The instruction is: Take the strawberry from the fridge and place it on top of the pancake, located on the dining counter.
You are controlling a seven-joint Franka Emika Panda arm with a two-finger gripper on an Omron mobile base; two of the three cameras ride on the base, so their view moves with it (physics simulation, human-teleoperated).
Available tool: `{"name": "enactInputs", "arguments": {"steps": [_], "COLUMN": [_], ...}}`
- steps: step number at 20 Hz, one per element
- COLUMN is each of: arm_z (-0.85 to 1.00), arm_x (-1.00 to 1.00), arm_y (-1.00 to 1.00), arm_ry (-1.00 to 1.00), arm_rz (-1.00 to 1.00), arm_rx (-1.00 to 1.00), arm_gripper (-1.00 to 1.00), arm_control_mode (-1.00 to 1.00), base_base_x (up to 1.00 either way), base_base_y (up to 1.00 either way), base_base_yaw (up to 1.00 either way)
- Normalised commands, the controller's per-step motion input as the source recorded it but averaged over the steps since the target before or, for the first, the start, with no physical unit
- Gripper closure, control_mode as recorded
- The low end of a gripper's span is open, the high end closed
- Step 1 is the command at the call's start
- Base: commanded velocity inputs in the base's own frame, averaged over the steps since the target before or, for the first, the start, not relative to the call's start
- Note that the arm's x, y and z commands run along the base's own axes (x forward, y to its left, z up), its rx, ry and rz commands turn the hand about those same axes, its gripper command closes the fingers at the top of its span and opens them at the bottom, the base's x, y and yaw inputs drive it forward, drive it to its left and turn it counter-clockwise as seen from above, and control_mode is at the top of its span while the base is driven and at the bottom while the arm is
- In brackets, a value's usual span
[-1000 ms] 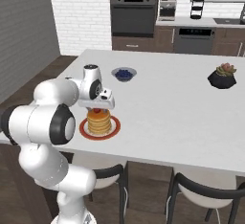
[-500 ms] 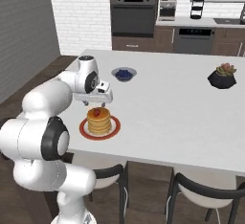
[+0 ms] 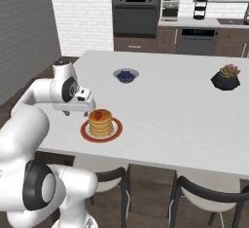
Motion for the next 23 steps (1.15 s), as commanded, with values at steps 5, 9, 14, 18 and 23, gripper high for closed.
{"name": "enactInputs", "arguments": {"steps": [5, 9, 14, 18, 23], "arm_z": [0.00, 0.00, 0.00, -0.01, 0.00], "arm_x": [-0.99, -1.00, -0.99, -0.37, 0.00], "arm_y": [0.76, 0.61, 0.76, 0.42, 0.22], "arm_ry": [0.00, -0.01, -0.05, 0.03, 0.09], "arm_rz": [0.12, 0.08, 0.08, 0.06, 0.01], "arm_rx": [-0.06, -0.05, -0.02, 0.00, 0.00], "arm_gripper": [-1.00, -1.00, -1.00, -1.00, -1.00], "arm_control_mode": [-1.00, -1.00, -1.00, -1.00, -1.00], "base_base_x": [0.00, 0.00, 0.00, 0.00, 0.00], "base_base_y": [0.00, 0.00, 0.00, 0.00, 0.00], "base_base_yaw": [0.00, 0.00, 0.00, 0.00, 0.00]}}
